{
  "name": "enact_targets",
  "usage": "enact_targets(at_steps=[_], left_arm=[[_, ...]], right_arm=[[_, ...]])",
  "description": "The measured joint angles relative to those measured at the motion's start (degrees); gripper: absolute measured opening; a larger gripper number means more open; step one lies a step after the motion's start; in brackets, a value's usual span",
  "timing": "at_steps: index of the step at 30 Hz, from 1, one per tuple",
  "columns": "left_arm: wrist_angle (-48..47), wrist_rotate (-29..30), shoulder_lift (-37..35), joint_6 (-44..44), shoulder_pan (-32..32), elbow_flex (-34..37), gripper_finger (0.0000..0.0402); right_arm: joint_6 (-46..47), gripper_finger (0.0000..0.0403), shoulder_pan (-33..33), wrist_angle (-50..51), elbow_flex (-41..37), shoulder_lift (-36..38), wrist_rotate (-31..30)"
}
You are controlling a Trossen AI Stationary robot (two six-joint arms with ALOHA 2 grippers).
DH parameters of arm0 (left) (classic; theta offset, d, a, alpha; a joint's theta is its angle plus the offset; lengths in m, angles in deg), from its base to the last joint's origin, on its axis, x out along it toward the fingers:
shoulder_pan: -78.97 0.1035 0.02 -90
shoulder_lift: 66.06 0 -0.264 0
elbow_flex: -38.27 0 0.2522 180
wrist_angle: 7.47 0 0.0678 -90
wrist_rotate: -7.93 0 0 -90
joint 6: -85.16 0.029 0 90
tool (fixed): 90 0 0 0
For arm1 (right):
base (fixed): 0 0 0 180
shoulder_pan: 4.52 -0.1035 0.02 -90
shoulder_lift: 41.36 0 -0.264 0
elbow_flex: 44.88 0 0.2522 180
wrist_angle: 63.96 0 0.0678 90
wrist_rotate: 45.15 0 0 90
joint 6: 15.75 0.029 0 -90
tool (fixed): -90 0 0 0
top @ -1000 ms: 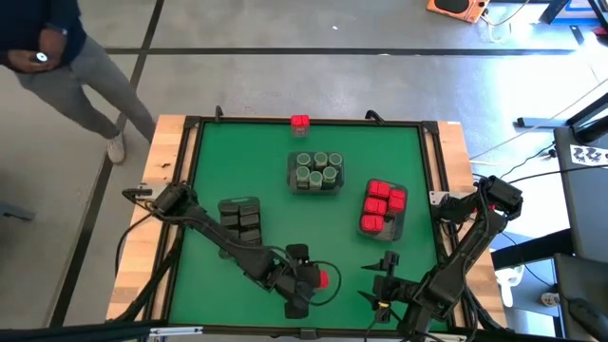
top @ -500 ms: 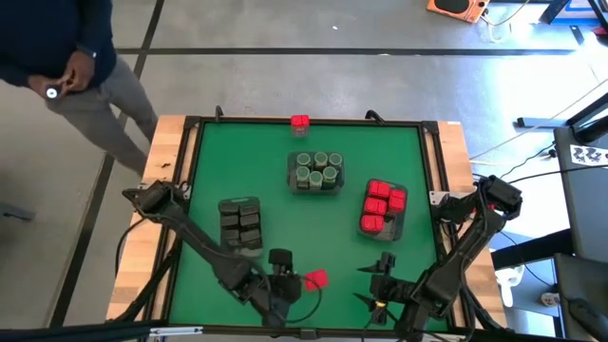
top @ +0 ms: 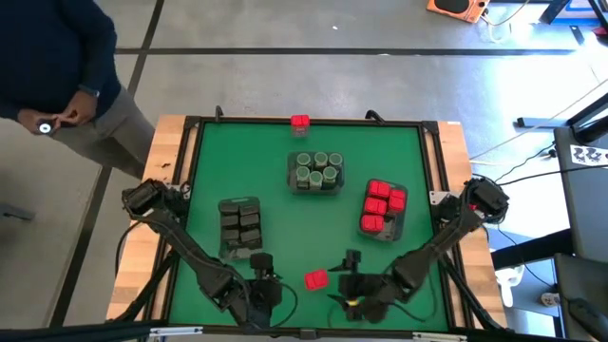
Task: Sort spices by type
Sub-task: Put the red seasoning can into the right black bin
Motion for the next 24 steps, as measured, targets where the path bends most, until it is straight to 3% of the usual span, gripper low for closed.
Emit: enact_targets(at_steps=[12, 24], left_arm=[[2.80, 0.04, 0.02, -3.15, -1.40, 1.15, 0.0290], [2.56, 0.22, 0.04, -2.16, -0.94, 1.15, 0.0290]], right_arm=[[-9.57, 0.0312, 8.50, -3.13, 0.00, -1.24, 16.72], [-11.22, 0.0312, 9.11, -5.62, -0.02, -4.96, 17.32]])
